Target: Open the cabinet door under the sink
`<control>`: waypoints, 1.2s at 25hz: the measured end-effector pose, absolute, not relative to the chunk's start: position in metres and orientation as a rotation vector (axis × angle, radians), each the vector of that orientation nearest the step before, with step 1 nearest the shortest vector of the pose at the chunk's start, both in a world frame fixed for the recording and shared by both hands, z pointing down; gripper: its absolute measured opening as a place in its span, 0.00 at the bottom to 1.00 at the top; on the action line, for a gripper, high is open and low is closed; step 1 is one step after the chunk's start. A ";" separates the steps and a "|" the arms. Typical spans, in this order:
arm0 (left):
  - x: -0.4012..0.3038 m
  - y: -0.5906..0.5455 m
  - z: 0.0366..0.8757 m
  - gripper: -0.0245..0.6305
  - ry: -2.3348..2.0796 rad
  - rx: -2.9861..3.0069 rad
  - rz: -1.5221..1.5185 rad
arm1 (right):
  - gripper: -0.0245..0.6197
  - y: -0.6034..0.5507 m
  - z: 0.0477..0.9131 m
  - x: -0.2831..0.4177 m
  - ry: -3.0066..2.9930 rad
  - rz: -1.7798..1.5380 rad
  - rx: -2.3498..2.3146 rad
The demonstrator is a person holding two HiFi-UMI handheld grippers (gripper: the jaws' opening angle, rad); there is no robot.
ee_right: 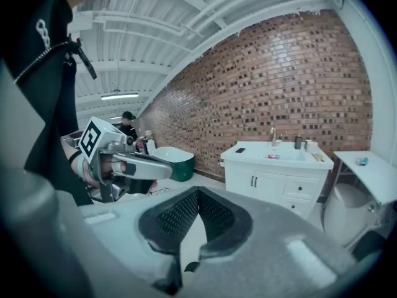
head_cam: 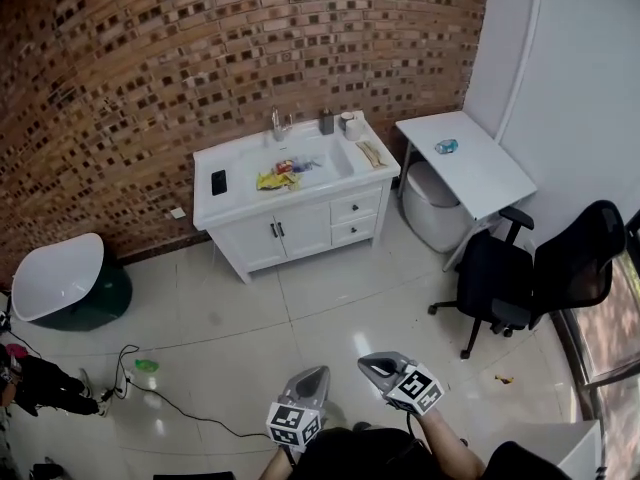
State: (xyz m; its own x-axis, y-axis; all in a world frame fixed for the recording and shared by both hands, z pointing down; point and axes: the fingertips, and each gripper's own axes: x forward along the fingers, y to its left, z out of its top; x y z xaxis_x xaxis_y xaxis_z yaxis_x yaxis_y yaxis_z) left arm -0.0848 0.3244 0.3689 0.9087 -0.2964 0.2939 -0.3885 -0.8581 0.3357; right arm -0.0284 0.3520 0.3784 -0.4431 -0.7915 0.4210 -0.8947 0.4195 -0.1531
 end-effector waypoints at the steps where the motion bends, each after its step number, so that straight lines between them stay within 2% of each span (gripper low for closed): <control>1: -0.085 0.311 0.365 0.06 -0.500 2.676 0.311 | 0.02 0.344 0.377 -0.021 -2.364 0.538 1.499; 6: -0.116 0.238 0.368 0.06 -0.581 2.598 0.256 | 0.02 0.296 0.370 -0.028 -2.301 0.540 1.526; 15: -0.206 0.148 0.384 0.06 -0.811 2.505 0.213 | 0.02 0.204 0.359 -0.145 -2.456 0.331 1.165; 20: -0.247 0.128 0.411 0.06 -0.924 2.390 0.238 | 0.02 0.177 0.364 -0.154 -2.453 0.323 1.095; 24: -0.245 0.111 0.420 0.06 -0.953 2.361 0.250 | 0.02 0.154 0.372 -0.138 -2.457 0.400 1.121; 30: -0.195 0.066 0.406 0.06 -0.962 2.411 0.280 | 0.02 0.106 0.378 -0.108 -2.521 0.442 1.069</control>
